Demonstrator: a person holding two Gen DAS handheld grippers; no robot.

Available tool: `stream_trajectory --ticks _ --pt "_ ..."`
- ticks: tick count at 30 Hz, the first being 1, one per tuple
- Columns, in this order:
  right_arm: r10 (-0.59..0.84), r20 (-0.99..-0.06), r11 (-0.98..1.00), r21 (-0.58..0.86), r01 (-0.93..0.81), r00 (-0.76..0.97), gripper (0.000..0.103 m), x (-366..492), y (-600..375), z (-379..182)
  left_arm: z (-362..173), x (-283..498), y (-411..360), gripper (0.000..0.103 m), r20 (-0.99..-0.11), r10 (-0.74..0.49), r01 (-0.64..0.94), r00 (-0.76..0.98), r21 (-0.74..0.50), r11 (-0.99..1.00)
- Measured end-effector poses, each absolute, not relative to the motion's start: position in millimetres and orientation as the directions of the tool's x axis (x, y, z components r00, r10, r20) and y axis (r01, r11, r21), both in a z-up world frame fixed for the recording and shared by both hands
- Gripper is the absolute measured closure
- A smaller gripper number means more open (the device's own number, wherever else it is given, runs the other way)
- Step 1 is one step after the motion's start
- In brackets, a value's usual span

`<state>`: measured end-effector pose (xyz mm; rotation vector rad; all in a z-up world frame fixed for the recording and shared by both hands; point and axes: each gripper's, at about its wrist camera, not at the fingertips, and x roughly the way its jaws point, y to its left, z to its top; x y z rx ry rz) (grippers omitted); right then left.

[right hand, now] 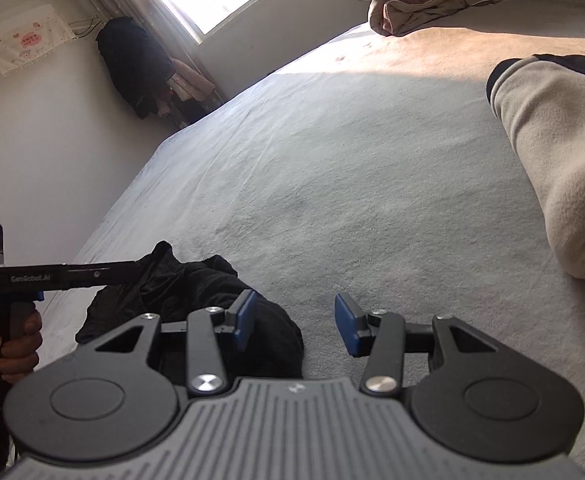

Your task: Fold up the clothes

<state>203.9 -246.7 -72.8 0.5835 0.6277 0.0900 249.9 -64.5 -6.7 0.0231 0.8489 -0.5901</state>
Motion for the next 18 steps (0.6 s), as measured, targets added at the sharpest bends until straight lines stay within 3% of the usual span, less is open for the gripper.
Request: stream_trajectory --ticks 8,14,16,18 --pt "0.325 -0.544 0.873 0.486 -0.025 0.774 0.055 206 -231 -75 -28 272 -100 0.066 -0.72 -0.454 0.575 0.525 -0.093 0.813" --pt "0.344 -0.527 0.875 0.48 -0.063 0.777 0.079 206 -224 -77 -33 280 -109 0.066 -0.742 -0.477 0.613 0.471 -0.113 0.782" --pt "0.369 -0.502 0.86 0.503 -0.083 0.782 0.082 205 -224 -76 -38 287 -106 0.075 -0.754 -0.476 0.586 0.452 -0.151 0.796" --pt "0.4 -0.473 0.844 0.523 -0.115 0.785 0.088 204 -223 -74 -40 292 -103 0.101 -0.752 -0.49 0.559 0.442 -0.197 0.806"
